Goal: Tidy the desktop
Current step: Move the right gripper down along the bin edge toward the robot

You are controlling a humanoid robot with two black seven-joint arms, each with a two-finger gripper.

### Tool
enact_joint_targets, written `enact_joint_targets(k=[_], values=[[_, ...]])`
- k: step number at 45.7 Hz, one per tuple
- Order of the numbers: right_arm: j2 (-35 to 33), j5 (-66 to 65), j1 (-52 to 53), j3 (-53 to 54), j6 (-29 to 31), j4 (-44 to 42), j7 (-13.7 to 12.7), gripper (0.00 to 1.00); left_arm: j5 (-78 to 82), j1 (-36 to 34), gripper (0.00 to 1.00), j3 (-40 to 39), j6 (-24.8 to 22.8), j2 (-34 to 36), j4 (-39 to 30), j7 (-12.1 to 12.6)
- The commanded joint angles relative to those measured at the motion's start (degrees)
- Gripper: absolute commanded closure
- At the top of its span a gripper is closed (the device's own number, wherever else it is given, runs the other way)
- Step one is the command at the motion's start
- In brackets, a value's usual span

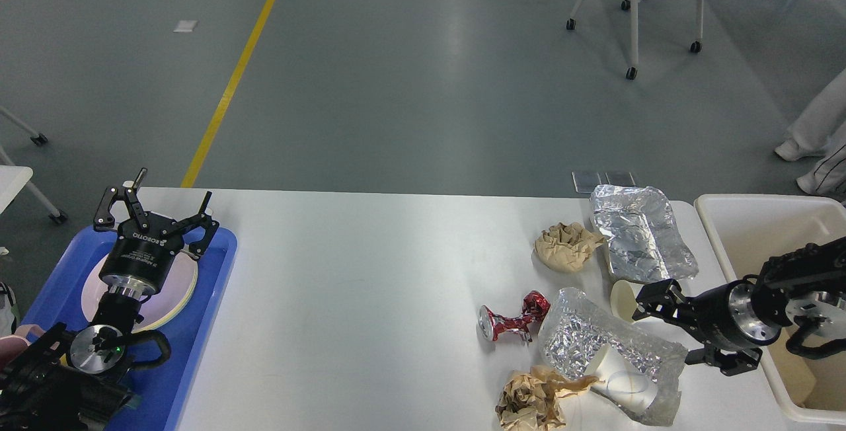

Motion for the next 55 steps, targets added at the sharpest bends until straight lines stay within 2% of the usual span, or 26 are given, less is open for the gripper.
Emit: enact_joint_targets(k=[1, 11, 22, 37, 42, 48, 54, 55], values=[[-0.9, -0.1, -3.6, 0.9, -1.8, -0.4, 0.8, 0.00, 0.0, 0.0, 0.02, 0.0, 0.0, 0.0, 0.0, 0.0], [-0.9, 0.0, -7.8, 3.6, -5.8, -1.4, 1.0, 0.00, 0.0, 0.0, 0.02, 0.0, 0.0, 0.0, 0.1, 0.0], [-0.7, 0.0, -11.8, 3.7, -5.9, -4.9, 1.3, 0.00, 0.0, 0.0, 0.02, 0.0, 0.0, 0.0, 0.0, 0.0], [-0.2, 0.0, -16.2, 3.6, -6.4, -5.1, 7.4, 0.00, 0.0, 0.0, 0.02, 0.0, 0.0, 0.0, 0.1, 0.0], [-0.2, 0.0, -16.8, 3.6, -6.9, -5.1, 8.9, 0.04, 0.1, 0.0, 0.02, 0.0, 0.0, 0.0, 0.1, 0.0], [-0.2, 0.0, -17.5, 3.6, -8.6, -6.2, 9.5, 0.15, 0.0, 0.0, 0.02, 0.0, 0.0, 0.0, 0.1, 0.0], [-0.2, -0.1, -18.5, 3.6, -9.9, -7.0, 10.6, 0.41, 0.0, 0.0, 0.02, 0.0, 0.0, 0.0, 0.1, 0.0], [0.0, -0.1, -18.7, 3.6, -10.3, -7.1, 10.6, 0.43, 0.0, 0.0, 0.02, 0.0, 0.0, 0.0, 0.1, 0.0]])
